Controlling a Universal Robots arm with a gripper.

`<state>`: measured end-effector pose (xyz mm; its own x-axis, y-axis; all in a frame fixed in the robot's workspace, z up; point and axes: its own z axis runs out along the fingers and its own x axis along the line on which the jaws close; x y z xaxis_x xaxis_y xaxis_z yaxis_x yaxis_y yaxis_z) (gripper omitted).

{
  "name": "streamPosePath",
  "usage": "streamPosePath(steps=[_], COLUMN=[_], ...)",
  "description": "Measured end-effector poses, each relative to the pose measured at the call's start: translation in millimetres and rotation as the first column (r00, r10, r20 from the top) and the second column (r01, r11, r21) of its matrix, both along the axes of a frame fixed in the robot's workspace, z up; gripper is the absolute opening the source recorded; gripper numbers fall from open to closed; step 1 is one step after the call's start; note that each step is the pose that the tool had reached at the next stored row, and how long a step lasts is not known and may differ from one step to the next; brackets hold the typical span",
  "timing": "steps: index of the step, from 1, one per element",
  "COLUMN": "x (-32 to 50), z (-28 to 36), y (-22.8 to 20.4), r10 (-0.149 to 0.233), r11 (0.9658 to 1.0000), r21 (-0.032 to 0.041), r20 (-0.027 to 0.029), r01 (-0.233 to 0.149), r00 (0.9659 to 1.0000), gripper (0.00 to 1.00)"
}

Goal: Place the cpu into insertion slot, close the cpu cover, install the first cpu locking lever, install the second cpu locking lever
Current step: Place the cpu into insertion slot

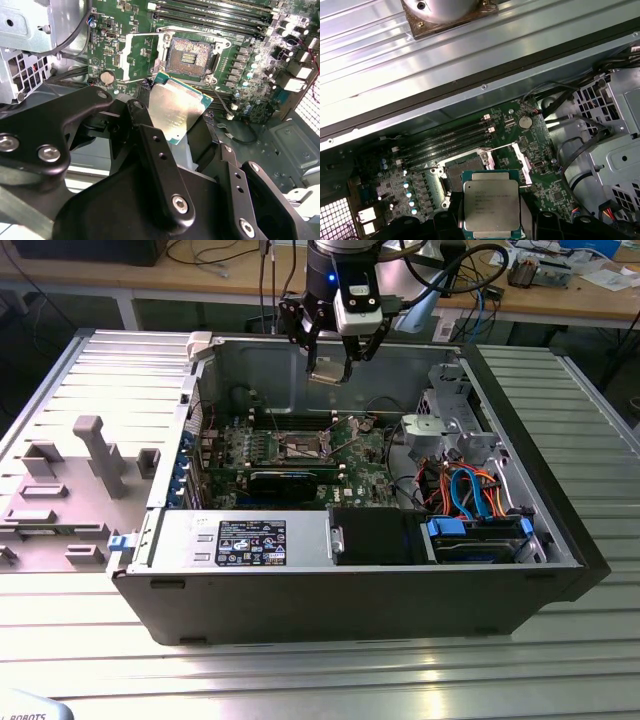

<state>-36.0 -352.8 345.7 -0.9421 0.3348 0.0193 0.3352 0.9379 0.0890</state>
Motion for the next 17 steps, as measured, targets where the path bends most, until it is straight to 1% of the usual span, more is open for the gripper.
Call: streamPosePath(steps=[9, 11, 17], x=[0.0, 0.0, 0.0], z=[-0.1, -0.2, -0.3], y=[0.0, 0.0, 0.0], r10=[-0.004, -0.015, -0.017], r11=[1.0, 0.9999, 0.9999], r21=[0.0, 0.0, 0.0001], r20=[0.0, 0.0, 0.0], r01=[0.004, 0.015, 0.017], r00=[1.0, 0.9999, 0.9999], gripper=[0.54, 0.54, 0.54])
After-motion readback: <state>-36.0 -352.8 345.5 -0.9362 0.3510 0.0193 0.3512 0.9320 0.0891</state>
